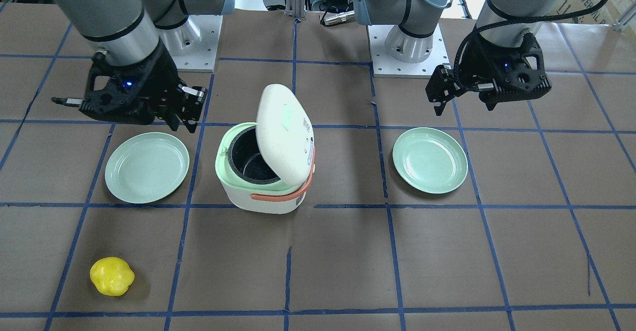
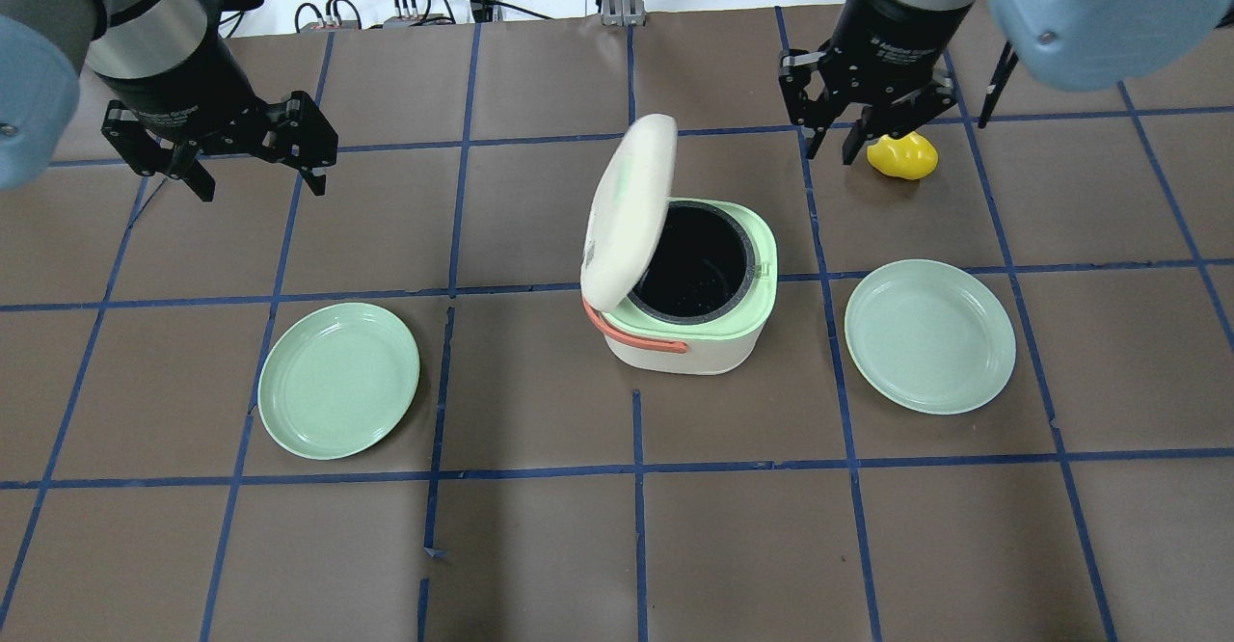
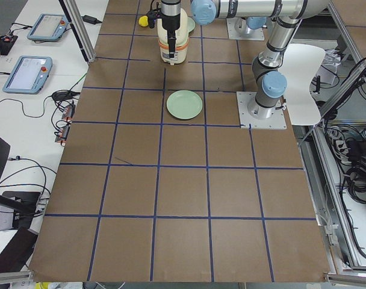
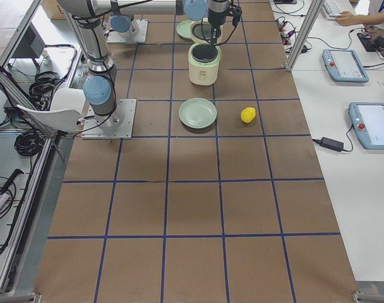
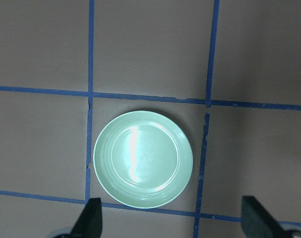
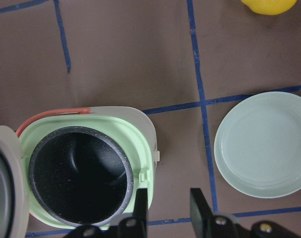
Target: Press rice cooker button
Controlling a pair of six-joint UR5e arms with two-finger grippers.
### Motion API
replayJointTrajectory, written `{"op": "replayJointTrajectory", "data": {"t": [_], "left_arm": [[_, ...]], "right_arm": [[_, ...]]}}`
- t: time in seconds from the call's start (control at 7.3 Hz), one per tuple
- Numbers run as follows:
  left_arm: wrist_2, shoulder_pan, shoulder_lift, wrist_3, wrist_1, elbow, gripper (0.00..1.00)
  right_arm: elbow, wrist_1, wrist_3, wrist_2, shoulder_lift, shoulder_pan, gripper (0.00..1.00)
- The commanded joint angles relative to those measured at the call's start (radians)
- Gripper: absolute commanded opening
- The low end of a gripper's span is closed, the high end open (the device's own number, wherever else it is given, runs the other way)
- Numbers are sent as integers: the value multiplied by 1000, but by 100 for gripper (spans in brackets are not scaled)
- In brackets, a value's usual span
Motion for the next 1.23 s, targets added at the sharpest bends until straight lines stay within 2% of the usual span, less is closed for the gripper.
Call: {"op": "replayJointTrajectory", "data": {"t": [0.0, 0.14, 0.27, 1.1], "left_arm": [[0, 0, 0, 0, 0, 0, 100], [0, 0, 0, 0, 0, 0, 100], [0, 0, 0, 0, 0, 0, 100], [0, 0, 0, 0, 0, -1, 100]], "right_arm": [[4, 24, -81, -59, -47, -44, 76], [13, 23, -73, -61, -79, -38, 97], [21, 12, -69, -59, -86, -35, 99], [16, 21, -76, -96, -89, -29, 100]]}}
